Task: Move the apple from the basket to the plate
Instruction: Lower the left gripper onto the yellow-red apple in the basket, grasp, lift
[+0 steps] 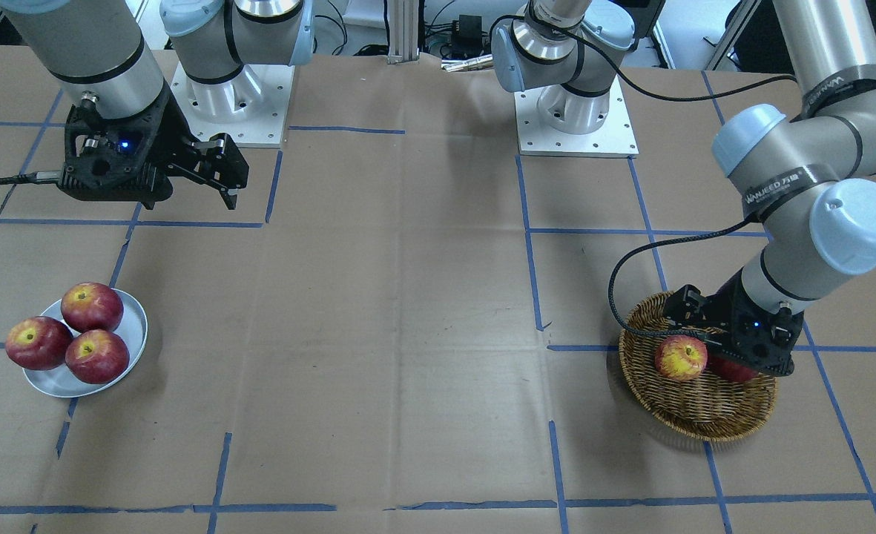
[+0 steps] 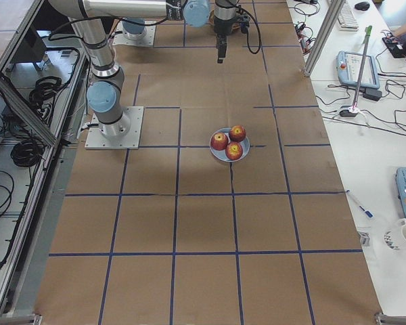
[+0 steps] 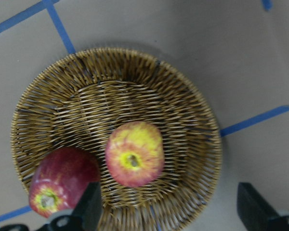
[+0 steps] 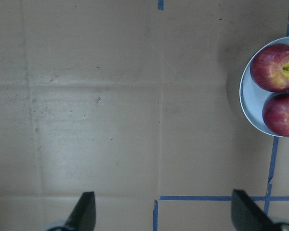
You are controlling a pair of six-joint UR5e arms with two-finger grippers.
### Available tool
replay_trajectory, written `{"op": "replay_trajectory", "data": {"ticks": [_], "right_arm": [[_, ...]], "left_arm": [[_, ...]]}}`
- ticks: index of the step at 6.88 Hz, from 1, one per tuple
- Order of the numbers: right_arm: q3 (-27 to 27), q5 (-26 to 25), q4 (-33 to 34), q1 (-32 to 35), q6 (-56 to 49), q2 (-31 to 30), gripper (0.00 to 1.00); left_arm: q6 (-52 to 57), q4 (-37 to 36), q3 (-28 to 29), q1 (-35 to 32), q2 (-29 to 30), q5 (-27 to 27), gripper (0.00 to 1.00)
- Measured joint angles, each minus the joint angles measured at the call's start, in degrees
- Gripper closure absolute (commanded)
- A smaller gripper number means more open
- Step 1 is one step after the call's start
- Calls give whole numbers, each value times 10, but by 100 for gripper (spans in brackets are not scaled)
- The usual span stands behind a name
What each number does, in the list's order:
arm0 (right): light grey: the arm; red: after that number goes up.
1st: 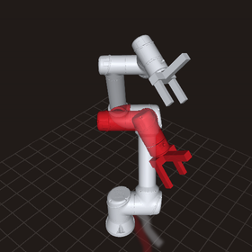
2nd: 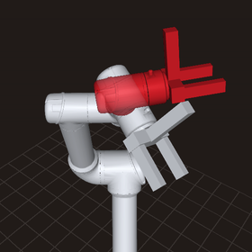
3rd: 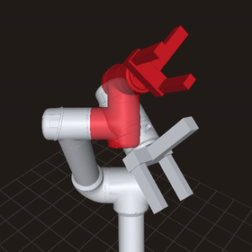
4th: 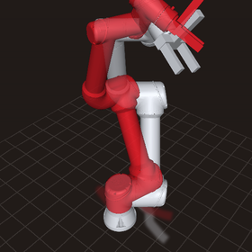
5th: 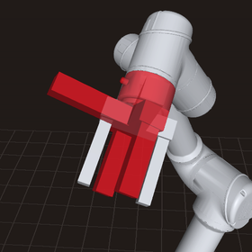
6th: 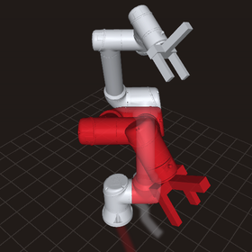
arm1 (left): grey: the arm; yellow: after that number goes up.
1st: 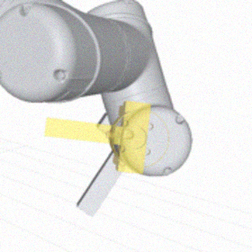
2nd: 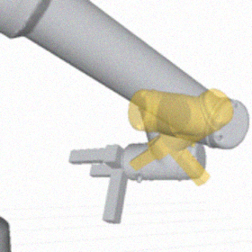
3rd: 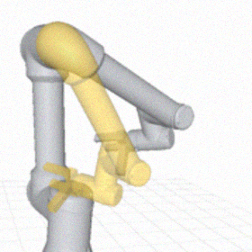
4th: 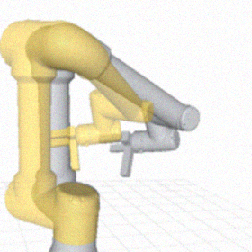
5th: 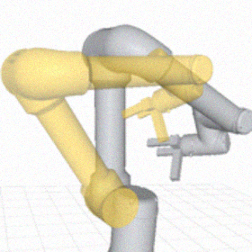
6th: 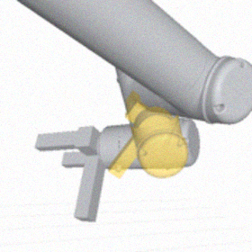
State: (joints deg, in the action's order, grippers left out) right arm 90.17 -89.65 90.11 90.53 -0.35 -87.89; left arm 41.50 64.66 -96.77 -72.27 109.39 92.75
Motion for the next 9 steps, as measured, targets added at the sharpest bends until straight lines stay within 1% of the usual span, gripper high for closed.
{"op": "replay_trajectory", "data": {"ticks": [2,6,7,8,9], "right_arm": [[0,0,1,0,0,0,0],[0,0,1,0,0,0,0],[0,0,1,0,0,0,0],[0,0,1,0,0,0,0],[0,0,1,0,0,-1,0]], "left_arm": [[3,-11,-7,10,29,-3,1],[-2,-48,-29,14,63,-3,3],[-6,-51,-32,14,69,-3,19],[-10,-51,-35,14,72,-4,40],[-12,-51,-36,14,73,-4,44]]}}
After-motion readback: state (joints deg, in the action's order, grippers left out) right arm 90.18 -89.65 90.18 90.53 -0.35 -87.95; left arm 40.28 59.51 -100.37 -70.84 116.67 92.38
